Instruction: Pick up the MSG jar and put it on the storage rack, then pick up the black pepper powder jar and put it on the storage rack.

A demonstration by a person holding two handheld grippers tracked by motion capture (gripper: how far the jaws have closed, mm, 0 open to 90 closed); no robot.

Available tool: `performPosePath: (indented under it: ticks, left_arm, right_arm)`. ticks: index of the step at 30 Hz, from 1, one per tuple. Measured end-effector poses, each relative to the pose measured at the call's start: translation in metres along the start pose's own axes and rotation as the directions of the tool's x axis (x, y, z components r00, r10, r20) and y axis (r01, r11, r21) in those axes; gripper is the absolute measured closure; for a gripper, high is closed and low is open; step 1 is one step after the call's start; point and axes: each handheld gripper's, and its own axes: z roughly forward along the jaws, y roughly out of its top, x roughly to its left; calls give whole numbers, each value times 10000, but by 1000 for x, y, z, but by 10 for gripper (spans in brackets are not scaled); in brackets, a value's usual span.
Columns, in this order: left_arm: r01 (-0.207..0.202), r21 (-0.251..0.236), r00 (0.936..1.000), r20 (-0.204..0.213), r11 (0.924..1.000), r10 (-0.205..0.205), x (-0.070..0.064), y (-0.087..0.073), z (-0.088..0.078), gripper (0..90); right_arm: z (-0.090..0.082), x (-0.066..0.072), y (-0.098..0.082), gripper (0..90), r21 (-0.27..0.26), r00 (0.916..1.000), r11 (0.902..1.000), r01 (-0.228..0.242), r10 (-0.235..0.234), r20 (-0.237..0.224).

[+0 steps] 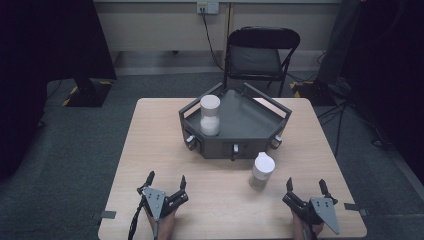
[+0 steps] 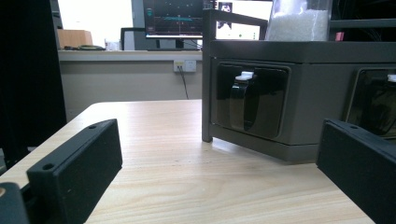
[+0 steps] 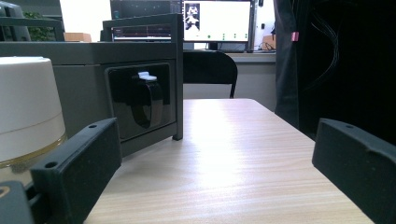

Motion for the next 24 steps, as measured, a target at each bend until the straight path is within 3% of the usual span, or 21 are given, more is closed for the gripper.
performPosePath:
  ticks: [24]
  left_arm:
    - [-1, 5, 9999, -103, 10000, 1, -2, 0, 0, 7]
  right_arm:
    - [0, 0, 0, 3, 6, 10000, 10000, 8, -8, 13]
